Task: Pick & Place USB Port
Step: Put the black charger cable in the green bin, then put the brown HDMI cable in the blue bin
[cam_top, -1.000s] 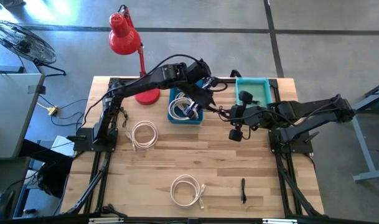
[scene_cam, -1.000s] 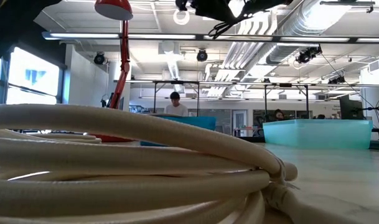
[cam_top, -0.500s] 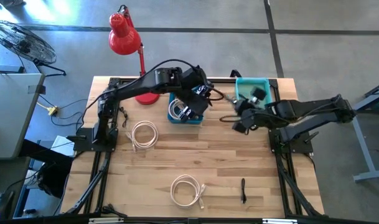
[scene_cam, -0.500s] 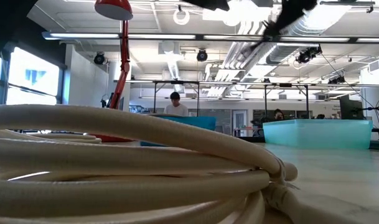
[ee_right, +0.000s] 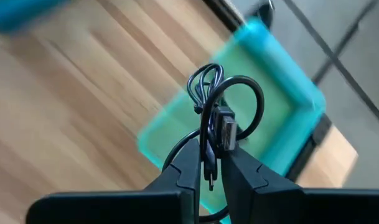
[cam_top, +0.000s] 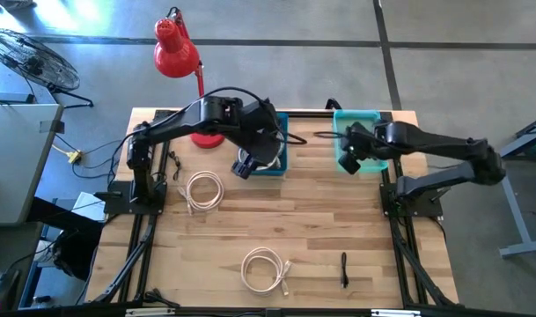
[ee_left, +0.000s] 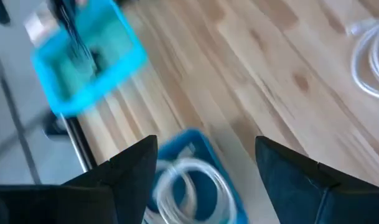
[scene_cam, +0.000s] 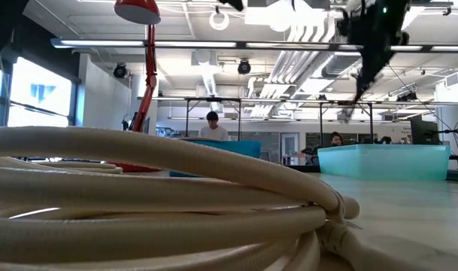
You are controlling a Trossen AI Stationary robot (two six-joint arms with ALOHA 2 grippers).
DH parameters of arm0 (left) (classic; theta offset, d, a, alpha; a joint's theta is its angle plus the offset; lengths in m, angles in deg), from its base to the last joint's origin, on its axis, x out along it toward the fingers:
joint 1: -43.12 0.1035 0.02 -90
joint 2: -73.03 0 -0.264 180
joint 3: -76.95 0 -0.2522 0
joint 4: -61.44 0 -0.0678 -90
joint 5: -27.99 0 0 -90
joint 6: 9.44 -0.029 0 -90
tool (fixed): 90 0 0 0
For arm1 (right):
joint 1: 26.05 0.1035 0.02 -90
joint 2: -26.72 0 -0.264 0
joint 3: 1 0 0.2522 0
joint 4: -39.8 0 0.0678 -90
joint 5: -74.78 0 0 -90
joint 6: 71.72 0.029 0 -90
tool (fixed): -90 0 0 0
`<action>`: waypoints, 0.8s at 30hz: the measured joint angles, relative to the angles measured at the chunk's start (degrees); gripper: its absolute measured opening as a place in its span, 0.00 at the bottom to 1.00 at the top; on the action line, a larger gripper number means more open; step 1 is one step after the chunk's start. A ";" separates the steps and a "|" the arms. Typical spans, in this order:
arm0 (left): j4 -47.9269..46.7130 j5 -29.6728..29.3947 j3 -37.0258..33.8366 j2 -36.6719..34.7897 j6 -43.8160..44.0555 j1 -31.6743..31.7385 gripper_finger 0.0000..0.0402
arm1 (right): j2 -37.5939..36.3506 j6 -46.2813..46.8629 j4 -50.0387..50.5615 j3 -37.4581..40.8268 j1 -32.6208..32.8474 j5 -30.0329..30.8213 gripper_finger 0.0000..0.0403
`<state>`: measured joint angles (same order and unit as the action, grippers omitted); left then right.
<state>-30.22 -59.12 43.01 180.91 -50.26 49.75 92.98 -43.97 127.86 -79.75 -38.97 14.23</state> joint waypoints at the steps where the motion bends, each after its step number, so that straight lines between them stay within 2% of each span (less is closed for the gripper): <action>1: -1.07 -0.93 -0.01 -0.04 1.32 -0.06 0.66 | 0.00 -0.76 0.04 1.15 -1.84 -0.51 0.08; 5: -5.84 -5.50 -0.01 -0.05 5.64 -0.06 0.66 | 0.01 -4.72 -2.59 7.46 -9.83 -4.52 0.08; 12: -8.44 -12.01 -0.03 -0.05 10.18 -0.78 0.66 | 0.02 -13.91 -17.06 17.31 -17.40 -4.33 0.08; 14: -8.45 -11.87 -0.03 -0.05 10.62 -1.10 0.66 | 0.02 -15.01 -19.58 19.17 -18.27 -4.28 0.15; 19: -9.07 -12.04 -0.05 -0.05 10.98 -2.32 0.66 | 0.02 -16.25 -22.48 21.07 -19.07 -2.33 0.42; 24: -10.48 -15.56 -0.05 -0.05 12.46 -3.61 0.66 | 0.02 -17.04 -22.20 19.41 -19.08 2.14 0.62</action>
<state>-40.70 -74.68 42.96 180.87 -37.80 46.14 93.01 -61.01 105.66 -60.34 -58.06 16.37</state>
